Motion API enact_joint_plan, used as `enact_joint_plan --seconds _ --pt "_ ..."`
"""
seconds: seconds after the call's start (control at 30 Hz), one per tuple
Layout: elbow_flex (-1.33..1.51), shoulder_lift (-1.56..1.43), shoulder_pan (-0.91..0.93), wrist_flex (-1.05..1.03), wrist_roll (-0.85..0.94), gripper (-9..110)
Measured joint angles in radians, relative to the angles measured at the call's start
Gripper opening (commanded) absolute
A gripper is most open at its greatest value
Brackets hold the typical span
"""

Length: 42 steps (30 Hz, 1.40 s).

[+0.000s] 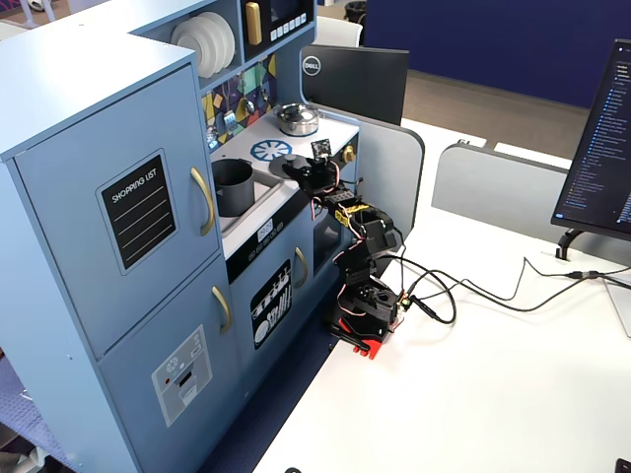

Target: Pick up the lid from the counter and put it on the gray recipient

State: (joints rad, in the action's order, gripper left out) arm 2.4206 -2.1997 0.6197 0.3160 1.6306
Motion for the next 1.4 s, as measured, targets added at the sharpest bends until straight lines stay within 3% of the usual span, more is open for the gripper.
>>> enact_joint_plan --seconds 0.7,0.97,1.4 --pt "-0.192 0.275 0.000 0.051 -0.003 19" --pt "-0.213 0.310 0.000 0.069 0.011 0" --pt "-0.236 0.313 -0.012 0.091 0.023 0"
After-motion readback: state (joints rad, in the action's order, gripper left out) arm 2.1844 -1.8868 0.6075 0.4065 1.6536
